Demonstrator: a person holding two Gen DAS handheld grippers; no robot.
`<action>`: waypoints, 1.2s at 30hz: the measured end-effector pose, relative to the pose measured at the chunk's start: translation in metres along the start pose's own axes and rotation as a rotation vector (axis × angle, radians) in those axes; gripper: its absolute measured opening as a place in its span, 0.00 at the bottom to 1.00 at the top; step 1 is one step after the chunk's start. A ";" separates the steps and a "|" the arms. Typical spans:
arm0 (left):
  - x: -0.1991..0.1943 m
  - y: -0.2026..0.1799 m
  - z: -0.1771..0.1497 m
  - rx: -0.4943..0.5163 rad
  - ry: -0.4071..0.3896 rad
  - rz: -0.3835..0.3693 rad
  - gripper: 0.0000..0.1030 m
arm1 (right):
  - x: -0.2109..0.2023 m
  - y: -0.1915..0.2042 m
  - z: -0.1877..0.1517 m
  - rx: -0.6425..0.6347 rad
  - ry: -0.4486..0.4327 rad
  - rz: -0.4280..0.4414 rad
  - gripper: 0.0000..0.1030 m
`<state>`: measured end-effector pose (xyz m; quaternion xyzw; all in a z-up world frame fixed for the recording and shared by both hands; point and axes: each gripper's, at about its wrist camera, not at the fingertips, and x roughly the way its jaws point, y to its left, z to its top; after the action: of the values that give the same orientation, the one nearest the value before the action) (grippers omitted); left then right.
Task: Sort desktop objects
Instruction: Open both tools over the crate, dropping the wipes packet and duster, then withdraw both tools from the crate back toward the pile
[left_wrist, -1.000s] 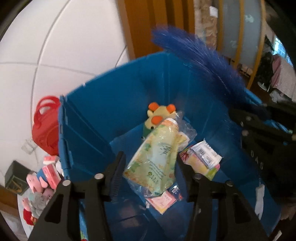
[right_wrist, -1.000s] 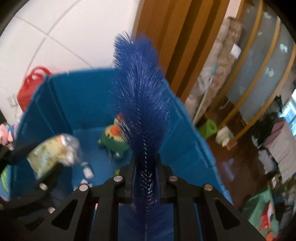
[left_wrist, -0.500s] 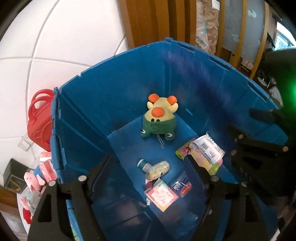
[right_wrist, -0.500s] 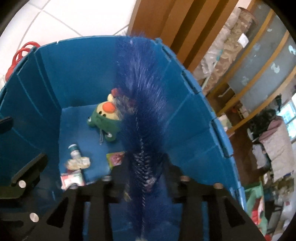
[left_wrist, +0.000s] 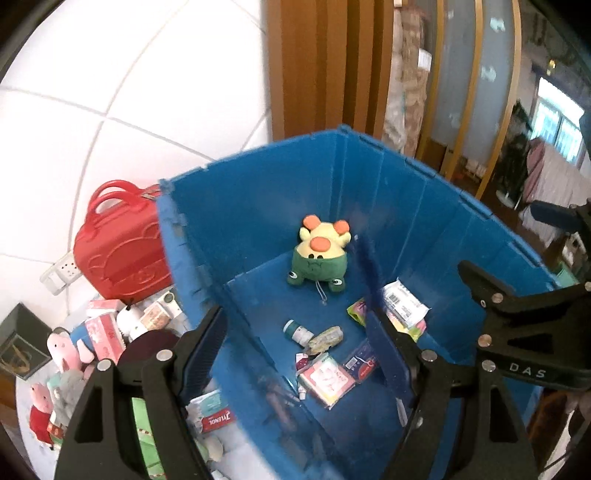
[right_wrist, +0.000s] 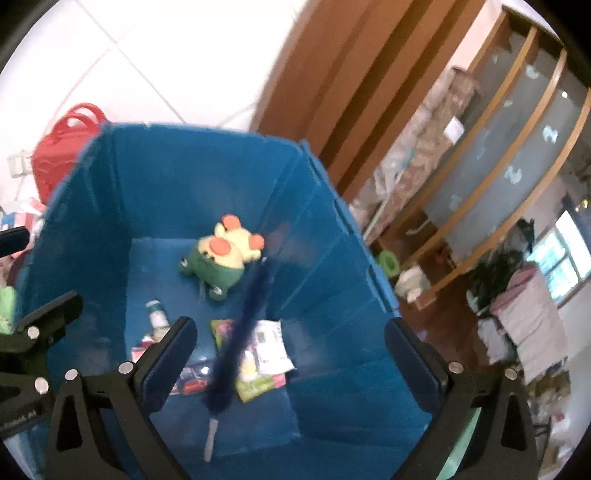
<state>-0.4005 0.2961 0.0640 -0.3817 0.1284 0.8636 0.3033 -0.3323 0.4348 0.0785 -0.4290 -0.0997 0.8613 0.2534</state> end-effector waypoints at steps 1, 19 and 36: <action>-0.012 0.008 -0.008 -0.005 -0.016 -0.001 0.75 | -0.011 0.005 -0.002 0.000 -0.015 0.005 1.00; -0.112 0.119 -0.177 -0.001 -0.084 0.105 0.75 | -0.145 0.143 -0.089 -0.013 -0.143 0.150 1.00; -0.116 0.172 -0.350 -0.226 0.103 0.214 0.75 | -0.144 0.258 -0.165 -0.162 -0.093 0.326 1.00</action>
<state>-0.2436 -0.0467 -0.0888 -0.4412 0.0857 0.8792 0.1580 -0.2205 0.1319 -0.0234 -0.4182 -0.1093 0.8990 0.0701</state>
